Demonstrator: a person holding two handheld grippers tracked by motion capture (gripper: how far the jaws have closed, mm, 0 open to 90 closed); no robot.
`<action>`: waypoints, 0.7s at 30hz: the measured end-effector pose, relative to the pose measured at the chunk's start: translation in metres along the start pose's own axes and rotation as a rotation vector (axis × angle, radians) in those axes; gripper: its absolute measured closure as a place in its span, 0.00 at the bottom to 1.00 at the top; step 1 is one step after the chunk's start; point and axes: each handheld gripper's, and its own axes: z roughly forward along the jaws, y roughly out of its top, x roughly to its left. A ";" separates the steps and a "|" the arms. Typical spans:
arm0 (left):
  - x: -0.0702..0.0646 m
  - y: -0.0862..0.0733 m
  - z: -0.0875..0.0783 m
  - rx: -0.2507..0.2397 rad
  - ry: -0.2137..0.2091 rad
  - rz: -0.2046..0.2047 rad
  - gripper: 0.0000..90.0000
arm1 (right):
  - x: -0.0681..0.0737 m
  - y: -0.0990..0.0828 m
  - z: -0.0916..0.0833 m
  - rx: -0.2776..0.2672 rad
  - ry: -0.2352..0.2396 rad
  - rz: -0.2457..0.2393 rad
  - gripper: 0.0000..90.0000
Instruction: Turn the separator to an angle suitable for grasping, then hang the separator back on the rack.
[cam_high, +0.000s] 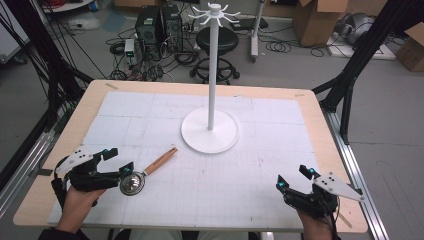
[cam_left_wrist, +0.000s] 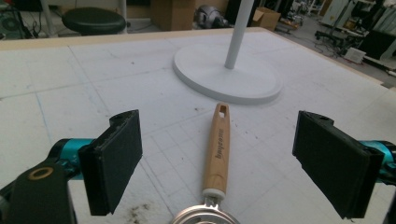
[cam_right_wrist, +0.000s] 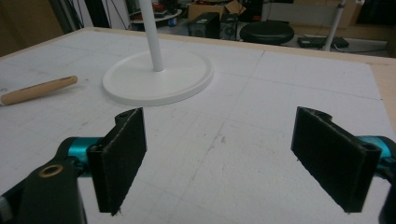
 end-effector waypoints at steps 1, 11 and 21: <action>0.000 0.000 -0.001 -0.003 -0.001 0.005 0.18 | -0.002 0.000 0.000 -0.001 -0.001 0.005 0.17; -0.001 -0.002 -0.006 -0.018 0.009 0.012 0.18 | -0.004 0.000 -0.002 0.001 -0.008 0.000 0.17; 0.003 -0.001 0.003 -0.006 0.003 0.008 0.18 | -0.005 -0.002 -0.004 0.004 -0.008 -0.004 0.17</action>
